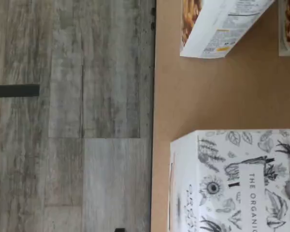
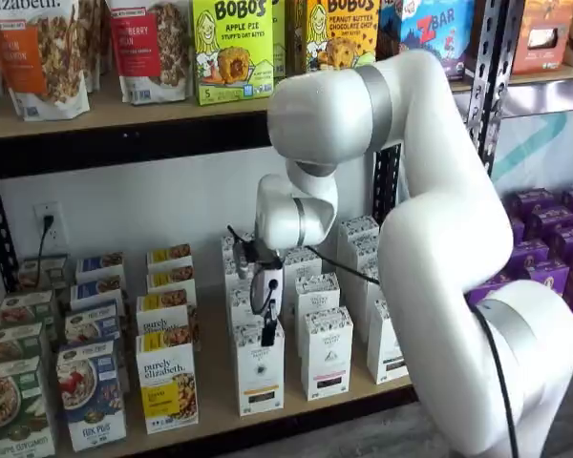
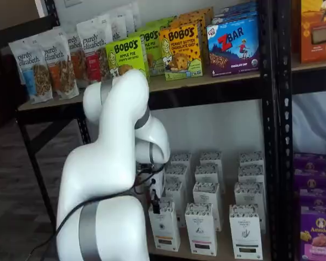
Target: Pick up the white box with a yellow strip in the middle, on the bottom shelf, the fourth box from the left
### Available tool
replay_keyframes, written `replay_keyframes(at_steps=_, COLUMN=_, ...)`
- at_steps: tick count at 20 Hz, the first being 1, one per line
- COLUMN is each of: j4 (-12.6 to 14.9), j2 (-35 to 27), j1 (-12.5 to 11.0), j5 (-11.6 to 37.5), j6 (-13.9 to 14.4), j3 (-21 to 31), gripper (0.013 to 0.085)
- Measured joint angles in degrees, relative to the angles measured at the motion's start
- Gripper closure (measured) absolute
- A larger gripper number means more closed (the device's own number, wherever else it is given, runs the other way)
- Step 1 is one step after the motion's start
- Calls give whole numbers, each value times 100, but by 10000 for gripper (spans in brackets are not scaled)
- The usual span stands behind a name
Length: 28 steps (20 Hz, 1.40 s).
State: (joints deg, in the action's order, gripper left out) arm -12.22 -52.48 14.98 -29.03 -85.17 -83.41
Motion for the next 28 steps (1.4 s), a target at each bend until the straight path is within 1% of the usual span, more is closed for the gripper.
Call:
replay_keyframes(at_steps=5, j4=135, j2=-209, j1=-48, j5=-49, j6=77, j3=-279, gripper=130)
replay_keyframes(at_steps=10, j4=339, j2=-402, j1=-102, j5=-170, j6=205, j3=-542, gripper=130)
replay_keyframes(at_steps=22, j4=544, j2=-814, j1=-167, j5=-372, j6=323, j3=-1053, gripper=130)
replay_keyframes(at_steps=28, j4=706, j2=-964, j1=-138, j5=-399, j6=485, j3=-1179, gripper=130)
